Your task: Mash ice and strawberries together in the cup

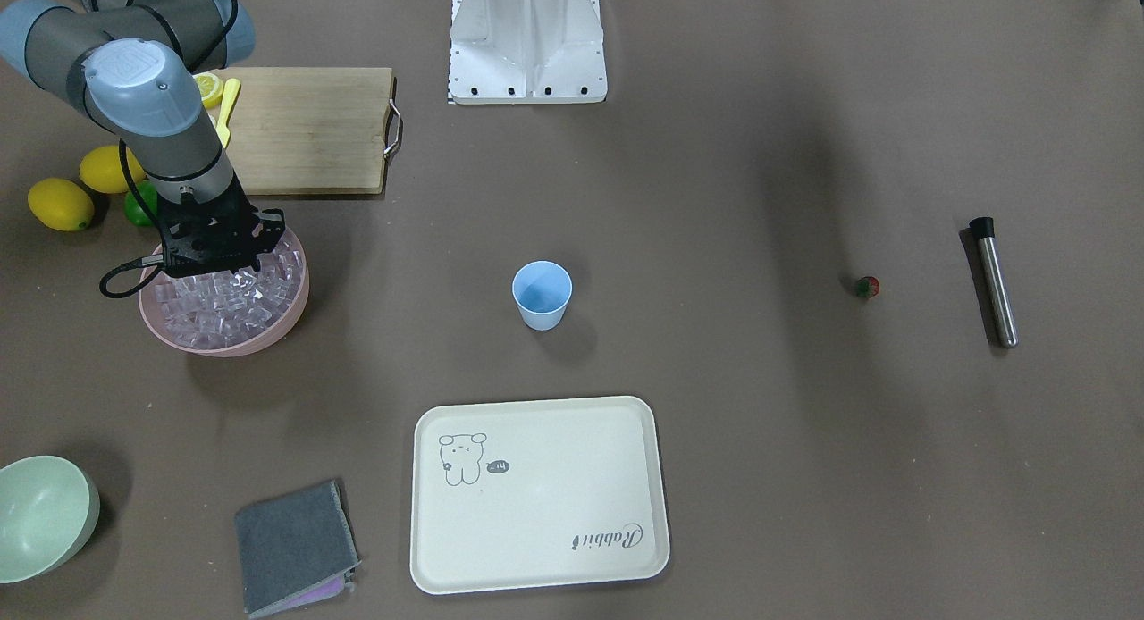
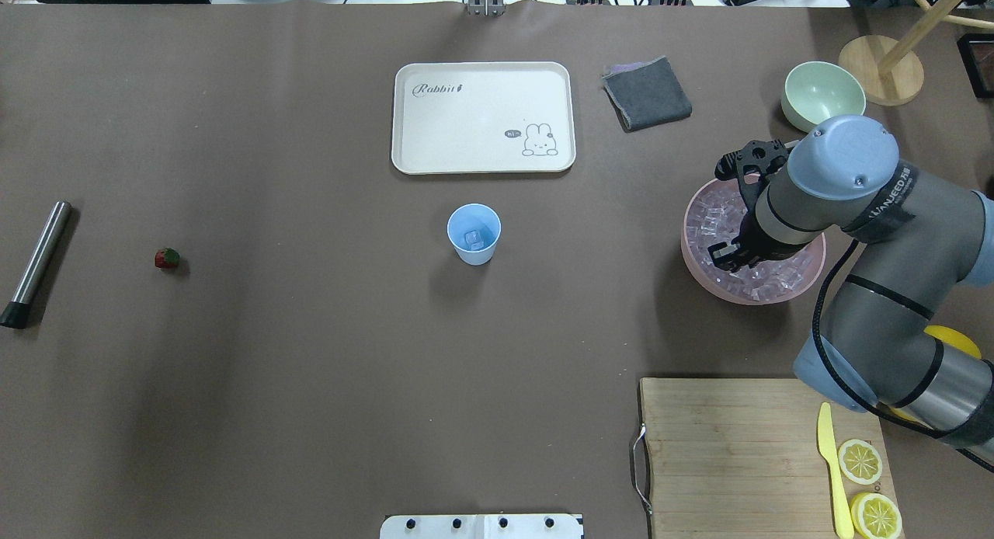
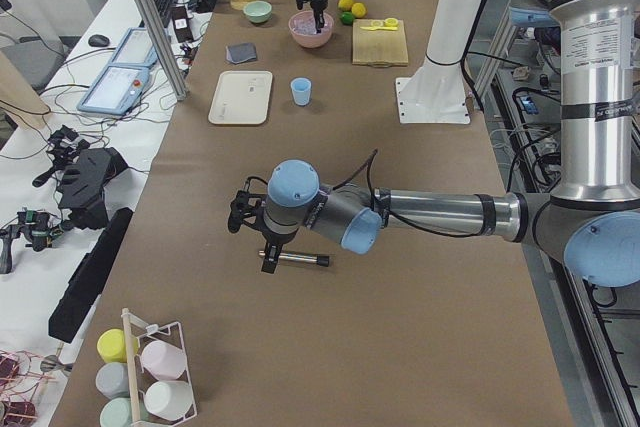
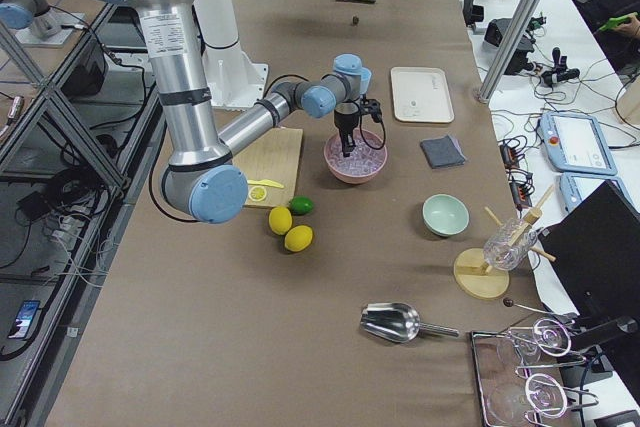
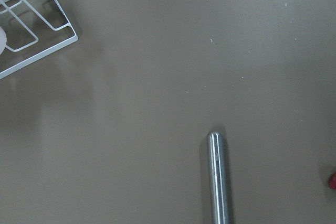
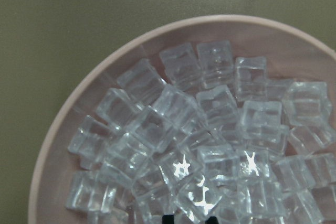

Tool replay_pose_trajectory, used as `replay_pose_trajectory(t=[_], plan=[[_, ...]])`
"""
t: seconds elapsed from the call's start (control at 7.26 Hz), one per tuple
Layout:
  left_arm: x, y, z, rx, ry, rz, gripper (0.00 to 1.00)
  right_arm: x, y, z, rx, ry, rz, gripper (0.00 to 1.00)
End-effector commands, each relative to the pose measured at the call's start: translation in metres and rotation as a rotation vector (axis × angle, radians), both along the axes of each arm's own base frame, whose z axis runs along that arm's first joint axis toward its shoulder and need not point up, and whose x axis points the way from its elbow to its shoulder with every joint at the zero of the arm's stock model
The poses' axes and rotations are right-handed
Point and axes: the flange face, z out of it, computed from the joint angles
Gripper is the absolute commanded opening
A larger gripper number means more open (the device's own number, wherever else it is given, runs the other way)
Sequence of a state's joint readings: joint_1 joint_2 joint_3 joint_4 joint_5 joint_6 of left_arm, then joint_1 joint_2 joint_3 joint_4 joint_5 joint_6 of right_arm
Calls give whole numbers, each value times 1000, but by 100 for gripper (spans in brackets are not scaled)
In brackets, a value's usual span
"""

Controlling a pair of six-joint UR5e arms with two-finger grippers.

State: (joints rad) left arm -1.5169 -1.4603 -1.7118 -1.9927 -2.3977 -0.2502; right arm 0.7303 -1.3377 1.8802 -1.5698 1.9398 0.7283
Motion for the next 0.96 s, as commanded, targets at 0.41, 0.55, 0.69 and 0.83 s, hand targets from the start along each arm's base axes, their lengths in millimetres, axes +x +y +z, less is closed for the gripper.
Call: replay_pose_trajectory(t=[0.41,0.55,0.69,0.83], plan=[[1,-1,0,-4,1,0,97,-3,-3,11,5,32,12,32],[1,-1,-1,-2,2,0,97,-6,-3,8,7,29,10,32],[1,-2,-1,-1,1,0,97,-9,-6,-4,23,14,10,33],[1,-3,-2,1,1,0,97,-10,-7,-6,24,11,11,31]])
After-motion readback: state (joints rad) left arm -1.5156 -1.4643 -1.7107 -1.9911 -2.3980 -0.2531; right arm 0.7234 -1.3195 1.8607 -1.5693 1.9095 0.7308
